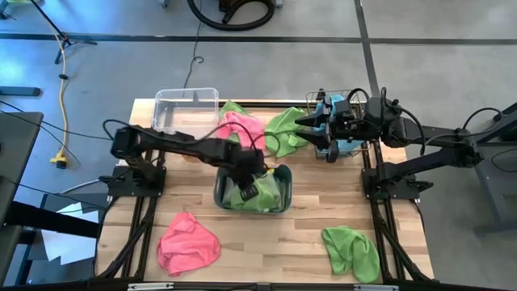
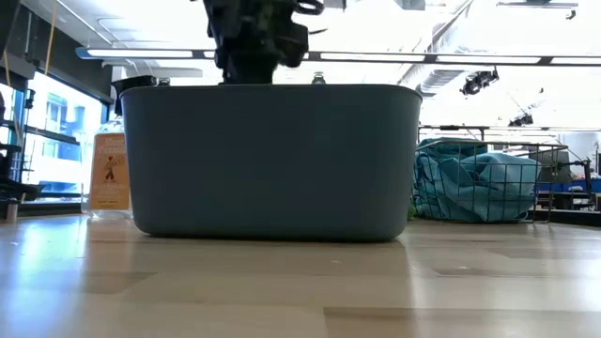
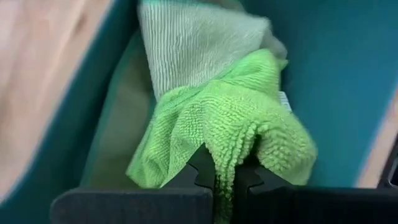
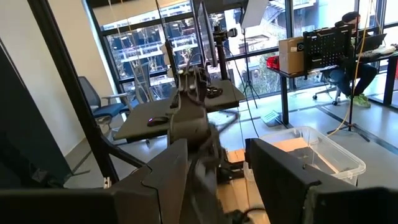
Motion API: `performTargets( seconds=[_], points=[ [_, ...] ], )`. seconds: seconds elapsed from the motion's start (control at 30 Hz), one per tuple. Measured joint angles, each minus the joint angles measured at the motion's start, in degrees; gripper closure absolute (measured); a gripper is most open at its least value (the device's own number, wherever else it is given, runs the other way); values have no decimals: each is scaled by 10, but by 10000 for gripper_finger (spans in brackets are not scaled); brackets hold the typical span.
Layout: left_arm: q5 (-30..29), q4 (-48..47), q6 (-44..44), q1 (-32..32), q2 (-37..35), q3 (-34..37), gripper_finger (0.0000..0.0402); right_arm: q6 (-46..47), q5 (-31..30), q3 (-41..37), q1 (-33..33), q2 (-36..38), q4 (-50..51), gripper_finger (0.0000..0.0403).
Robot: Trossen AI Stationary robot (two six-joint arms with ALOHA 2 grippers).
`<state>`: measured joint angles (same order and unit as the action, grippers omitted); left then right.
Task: Sort microfiber towel by color & place in baskets
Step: Put the green microfiber cloth into the transparent bin
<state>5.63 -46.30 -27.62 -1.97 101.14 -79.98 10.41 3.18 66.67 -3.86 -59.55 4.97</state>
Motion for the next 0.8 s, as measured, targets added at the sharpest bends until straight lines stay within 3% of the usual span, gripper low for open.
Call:
performTargets(
  seconds=[0.2, 0.53, 0.8],
  points=[
    [-13, 0, -52, -8, 58, 0, 401, 0, 0, 0, 0, 0, 0, 229],
    [-13, 33, -13, -8, 121, 0, 395, 0, 0, 0, 0, 0, 7, 229],
    [-6, 38, 18, -6, 115, 0, 315, 0, 0, 0, 0, 0, 26, 229]
  ],
)
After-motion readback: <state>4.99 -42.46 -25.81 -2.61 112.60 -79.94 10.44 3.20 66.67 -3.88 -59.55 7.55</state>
